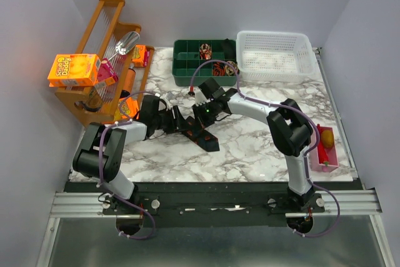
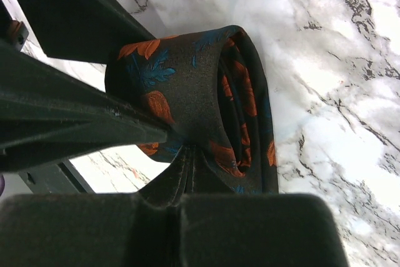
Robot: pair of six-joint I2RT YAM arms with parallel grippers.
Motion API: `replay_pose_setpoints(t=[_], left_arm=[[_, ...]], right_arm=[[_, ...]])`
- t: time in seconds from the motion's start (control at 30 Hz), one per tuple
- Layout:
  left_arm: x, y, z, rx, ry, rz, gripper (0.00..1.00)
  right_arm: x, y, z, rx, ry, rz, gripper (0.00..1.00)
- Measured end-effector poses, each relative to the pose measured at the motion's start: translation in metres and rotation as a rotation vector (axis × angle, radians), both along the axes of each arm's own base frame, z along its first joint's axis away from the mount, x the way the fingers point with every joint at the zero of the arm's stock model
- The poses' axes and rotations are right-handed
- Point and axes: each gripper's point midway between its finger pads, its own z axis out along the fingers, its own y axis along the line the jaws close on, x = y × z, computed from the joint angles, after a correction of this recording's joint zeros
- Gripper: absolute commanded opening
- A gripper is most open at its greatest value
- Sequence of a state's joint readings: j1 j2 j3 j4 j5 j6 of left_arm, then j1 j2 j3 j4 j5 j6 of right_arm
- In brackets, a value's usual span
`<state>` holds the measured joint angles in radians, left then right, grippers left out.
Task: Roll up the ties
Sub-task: Roll the tie at the center of the board.
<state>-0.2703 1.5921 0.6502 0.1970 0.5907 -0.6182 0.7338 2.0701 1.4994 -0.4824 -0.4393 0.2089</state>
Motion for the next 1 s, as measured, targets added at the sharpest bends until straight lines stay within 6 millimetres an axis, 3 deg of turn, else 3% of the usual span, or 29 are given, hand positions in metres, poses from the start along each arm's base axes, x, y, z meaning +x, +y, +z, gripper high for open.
replay_pose_setpoints(t=[0.2, 0.4, 0.73, 1.0], left_arm=[[0.0, -0.002, 0.001, -0.029, -0.024, 0.002, 0.4], [0.0, 0.002, 0.001, 0.01, -0.025, 0.009, 0.37], [0.004, 0.017, 0.017, 0.301, -0.059, 0.069, 0.37], [-0.007, 0.032, 0.012, 0.551, -0.078, 0.13, 0.38]], right_arm=[[0.001, 0.001, 0.001, 0.008, -0.003, 0.002, 0.0], [0.001, 0.003, 0.002, 0.018, -0.003, 0.006, 0.0], [0.005, 0.004, 0.021, 0.039, -0.049, -0.003, 0.0], [0.013, -0.008, 0.044, 0.055, -0.1, -0.044, 0.0]])
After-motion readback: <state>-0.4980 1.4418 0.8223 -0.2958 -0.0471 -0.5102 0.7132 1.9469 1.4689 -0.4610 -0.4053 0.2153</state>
